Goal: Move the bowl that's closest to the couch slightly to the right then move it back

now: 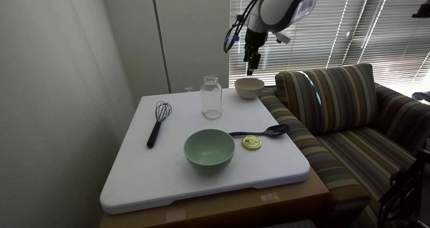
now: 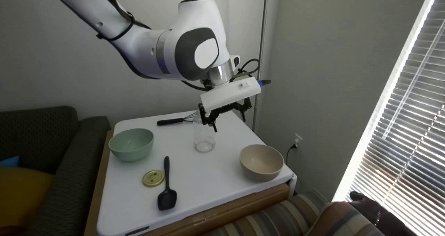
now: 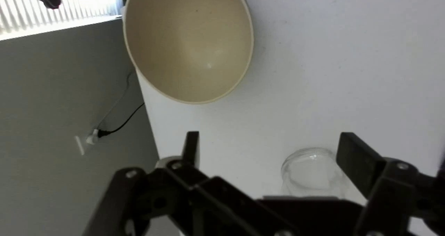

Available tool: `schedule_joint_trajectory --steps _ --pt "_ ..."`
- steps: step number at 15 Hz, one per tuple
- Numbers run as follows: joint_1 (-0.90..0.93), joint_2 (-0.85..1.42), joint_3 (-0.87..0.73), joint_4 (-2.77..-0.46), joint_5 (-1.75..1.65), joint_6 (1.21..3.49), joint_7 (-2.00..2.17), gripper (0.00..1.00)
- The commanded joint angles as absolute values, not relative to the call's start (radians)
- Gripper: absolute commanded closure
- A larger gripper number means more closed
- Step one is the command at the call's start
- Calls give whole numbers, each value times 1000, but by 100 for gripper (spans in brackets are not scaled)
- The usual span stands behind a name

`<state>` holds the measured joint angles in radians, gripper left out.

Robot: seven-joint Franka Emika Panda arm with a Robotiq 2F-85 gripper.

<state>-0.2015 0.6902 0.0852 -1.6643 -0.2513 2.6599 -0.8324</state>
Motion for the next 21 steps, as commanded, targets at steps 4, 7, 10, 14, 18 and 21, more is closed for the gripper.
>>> schedule_joint_trajectory --steps 4,7,10,14,18,21 --pt "-212 839 73 -1419 -249 2317 -1138 0" --pt "-201 934 46 -1303 -241 2241 -1197 0" --pt "-194 1030 23 -1205 -238 2266 -1194 0" --pt "-204 1128 34 -1088 -204 2263 -1187 0" --pt "-200 1197 38 -1009 -187 2258 -1188 0" --pt "-207 1231 42 -970 -170 2258 -1190 25"
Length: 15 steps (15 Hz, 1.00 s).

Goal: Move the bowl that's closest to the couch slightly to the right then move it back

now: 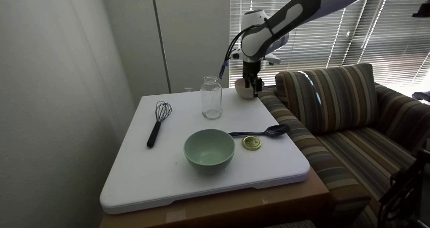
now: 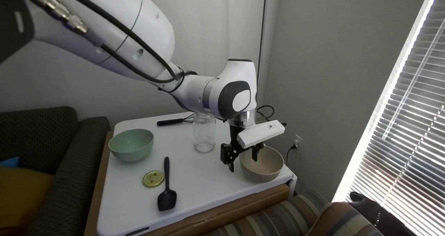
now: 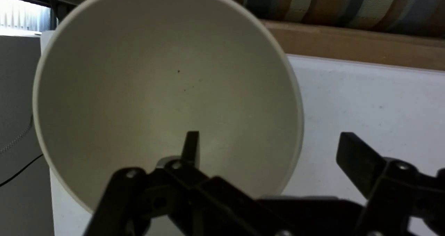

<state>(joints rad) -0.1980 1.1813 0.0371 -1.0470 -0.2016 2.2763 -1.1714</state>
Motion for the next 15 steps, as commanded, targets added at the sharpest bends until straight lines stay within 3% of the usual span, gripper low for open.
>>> schedule_joint_trajectory --steps 1,11,15 --pt "-208 1242 44 -957 -165 2256 -1193 28" --pt "-198 1301 39 -875 -137 2251 -1170 98" --pt "-168 1272 29 -901 -158 2218 -1095 98"
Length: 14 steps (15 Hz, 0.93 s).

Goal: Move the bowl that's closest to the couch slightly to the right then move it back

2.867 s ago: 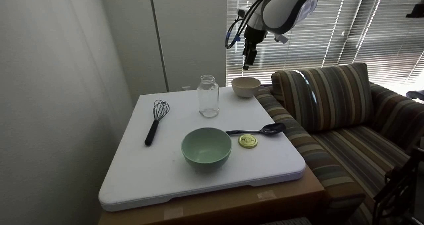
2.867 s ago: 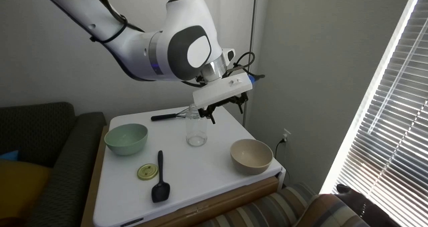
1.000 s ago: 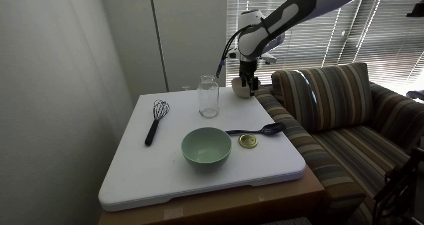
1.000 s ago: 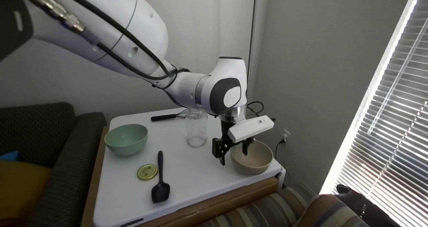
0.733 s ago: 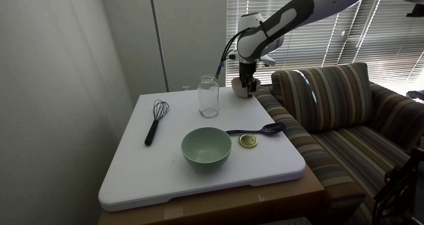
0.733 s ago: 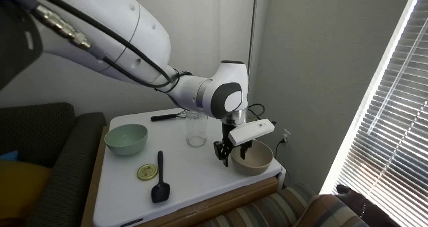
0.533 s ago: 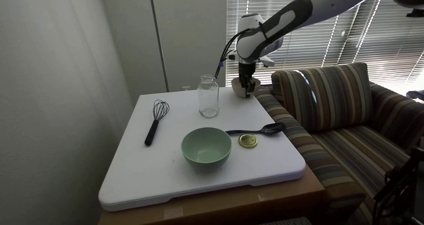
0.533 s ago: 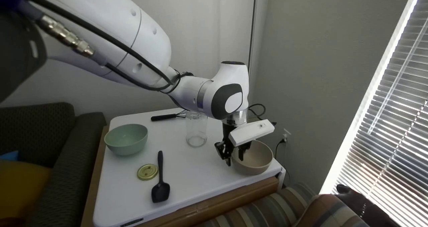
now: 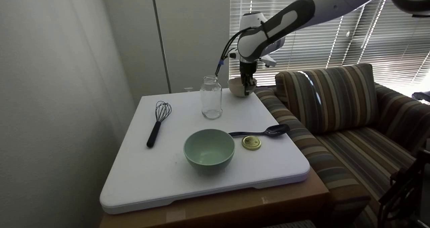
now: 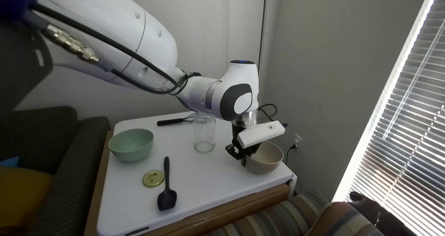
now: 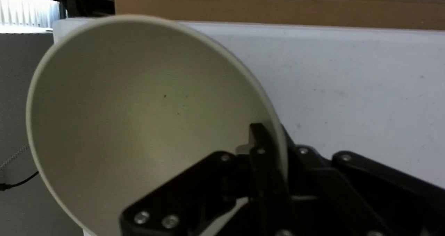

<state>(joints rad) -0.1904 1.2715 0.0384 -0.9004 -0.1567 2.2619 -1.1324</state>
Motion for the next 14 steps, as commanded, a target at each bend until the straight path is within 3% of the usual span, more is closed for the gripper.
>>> schedule_joint_trajectory --steps 1,9,14 --pt "-157 1268 23 -908 -164 2209 -1073 98" --pt "-38 1237 -102 -974 -184 2147 -663 98" --pt "-10 1215 -87 -1028 -143 2112 -500 98"
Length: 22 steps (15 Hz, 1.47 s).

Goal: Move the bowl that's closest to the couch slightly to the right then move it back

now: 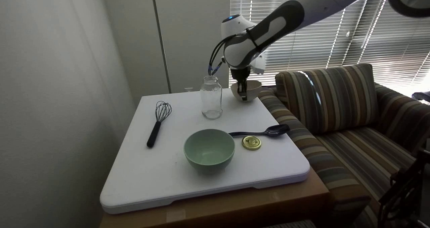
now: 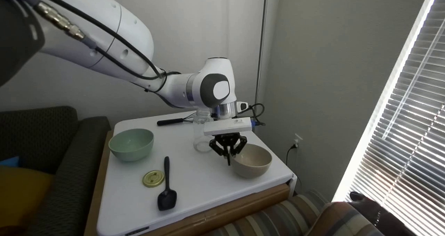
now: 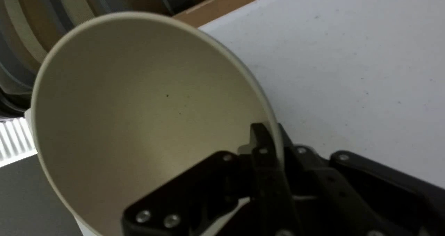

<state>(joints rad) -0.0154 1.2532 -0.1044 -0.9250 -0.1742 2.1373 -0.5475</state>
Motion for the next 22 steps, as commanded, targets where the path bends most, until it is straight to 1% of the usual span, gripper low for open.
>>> schedule_joint_trajectory --steps 1,5,7,15,18,22 --pt "-10 1204 -80 -1048 -139 2122 -490 98" --pt "-25 1148 -46 -1144 -115 2166 -464 98" --pt "-33 1108 -27 -1229 -99 2210 -469 98" --pt "-61 973 45 -1567 -116 2490 -392 98" --pt "-42 937 20 -1683 -145 2632 -332 98" --pt "-19 898 -12 -1810 -208 2766 -288 98"
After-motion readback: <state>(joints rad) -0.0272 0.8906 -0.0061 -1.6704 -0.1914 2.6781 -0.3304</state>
